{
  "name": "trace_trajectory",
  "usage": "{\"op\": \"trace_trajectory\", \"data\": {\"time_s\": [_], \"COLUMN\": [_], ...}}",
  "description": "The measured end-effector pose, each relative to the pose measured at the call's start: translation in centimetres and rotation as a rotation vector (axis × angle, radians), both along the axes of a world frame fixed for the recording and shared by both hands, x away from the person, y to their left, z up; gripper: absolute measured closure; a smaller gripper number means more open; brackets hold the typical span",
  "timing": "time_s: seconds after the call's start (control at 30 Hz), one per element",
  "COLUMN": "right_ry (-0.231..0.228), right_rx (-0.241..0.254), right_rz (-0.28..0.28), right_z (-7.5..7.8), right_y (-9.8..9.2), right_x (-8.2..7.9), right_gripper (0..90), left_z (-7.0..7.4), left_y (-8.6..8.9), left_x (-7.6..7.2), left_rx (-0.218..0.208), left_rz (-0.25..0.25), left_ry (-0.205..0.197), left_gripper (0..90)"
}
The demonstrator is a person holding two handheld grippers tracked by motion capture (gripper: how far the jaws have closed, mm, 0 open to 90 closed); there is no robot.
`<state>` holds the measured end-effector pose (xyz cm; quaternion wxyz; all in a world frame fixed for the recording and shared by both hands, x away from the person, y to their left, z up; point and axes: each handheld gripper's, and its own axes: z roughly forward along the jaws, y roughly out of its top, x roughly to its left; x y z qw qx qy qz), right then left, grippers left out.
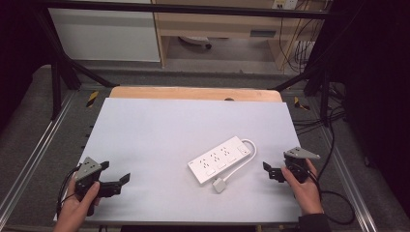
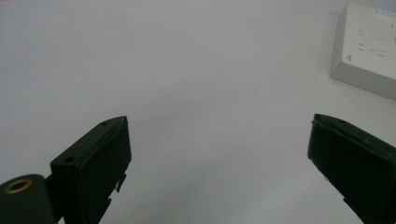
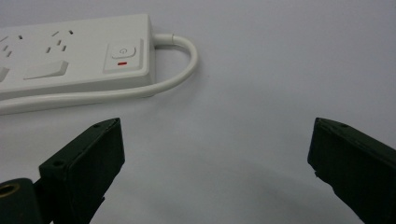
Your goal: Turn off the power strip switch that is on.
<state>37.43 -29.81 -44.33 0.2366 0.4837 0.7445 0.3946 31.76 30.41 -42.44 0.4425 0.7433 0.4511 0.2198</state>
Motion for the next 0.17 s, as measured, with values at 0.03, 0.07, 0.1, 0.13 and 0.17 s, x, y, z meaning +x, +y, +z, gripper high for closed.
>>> {"op": "trace_trajectory", "data": {"time_s": [0.03, 0.07, 0.1, 0.13, 0.17], "right_ry": [0.006, 0.009, 0.014, 0.018, 0.024], "right_rx": [0.001, 0.001, 0.001, -0.004, -0.012], "right_rz": [-0.003, -0.001, -0.003, -0.002, 0.001], "right_z": [-0.08, -0.19, -0.3, -0.45, -0.6], "right_y": [0.05, 0.07, 0.15, 0.22, 0.27], "right_x": [0.04, 0.13, 0.21, 0.29, 0.4], "right_gripper": [4.3, 4.1, 3.8, 3.5, 3.3], "left_z": [-0.01, -0.01, -0.02, -0.02, -0.02], "left_y": [-0.02, -0.02, -0.05, -0.07, -0.08], "left_x": [0.0, 0.0, 0.0, 0.01, 0.02], "left_rx": [-0.001, 0.001, 0.001, 0.001, 0.001], "left_rz": [-0.001, -0.002, -0.003, -0.004, -0.006], "left_ry": [0.001, 0.001, 0.001, 0.001, 0.001], "left_gripper": [6.1, 6.1, 6.1, 6.1, 6.1]}}
